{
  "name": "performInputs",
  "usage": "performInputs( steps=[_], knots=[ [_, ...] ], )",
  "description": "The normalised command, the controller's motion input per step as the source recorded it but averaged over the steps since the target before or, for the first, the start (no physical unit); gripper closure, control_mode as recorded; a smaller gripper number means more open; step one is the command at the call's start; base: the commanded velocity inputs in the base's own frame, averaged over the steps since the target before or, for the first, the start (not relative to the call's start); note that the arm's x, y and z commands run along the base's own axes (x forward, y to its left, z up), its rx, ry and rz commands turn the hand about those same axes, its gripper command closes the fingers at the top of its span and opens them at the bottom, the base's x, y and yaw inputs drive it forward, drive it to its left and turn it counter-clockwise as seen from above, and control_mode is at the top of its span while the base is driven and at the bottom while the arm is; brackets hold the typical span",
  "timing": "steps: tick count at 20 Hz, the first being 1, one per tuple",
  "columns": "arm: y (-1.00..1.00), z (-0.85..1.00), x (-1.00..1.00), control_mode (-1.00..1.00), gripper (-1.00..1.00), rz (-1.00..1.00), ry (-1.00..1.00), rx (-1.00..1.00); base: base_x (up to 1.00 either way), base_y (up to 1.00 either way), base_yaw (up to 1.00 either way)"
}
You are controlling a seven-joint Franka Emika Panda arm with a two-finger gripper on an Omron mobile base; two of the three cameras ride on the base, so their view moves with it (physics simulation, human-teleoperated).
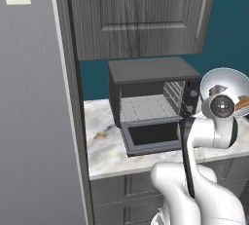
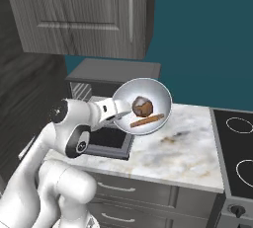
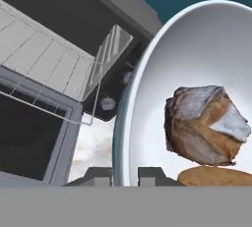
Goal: Pick up the heated bread from the toaster oven and place it in the bowl. Then move the bread bowl to the dining counter.
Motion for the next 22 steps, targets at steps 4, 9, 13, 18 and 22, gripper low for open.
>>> performInputs(
  steps=[4,9,13,18,22],
  knots=[
    [0.94,0.97,-0.40,-1.00,1.00,0.33,0.09,-0.21,0.00,0.00,0.00],
    [0.34,0.41,-0.18,-1.00,1.00,0.18,0.14,-0.09,0.00,0.00,0.00],
    [0.00,0.00,0.00,-1.00,1.00,0.01,0.00,0.00,0.00,0.00,0.00],
    [0.00,0.00,0.00,1.00,1.00,0.00,0.00,0.00,-0.43,-0.35,0.31],
    [0.00,0.00,0.00,1.00,1.00,0.00,0.00,0.00,-0.84,-0.55,0.80]
  ],
)
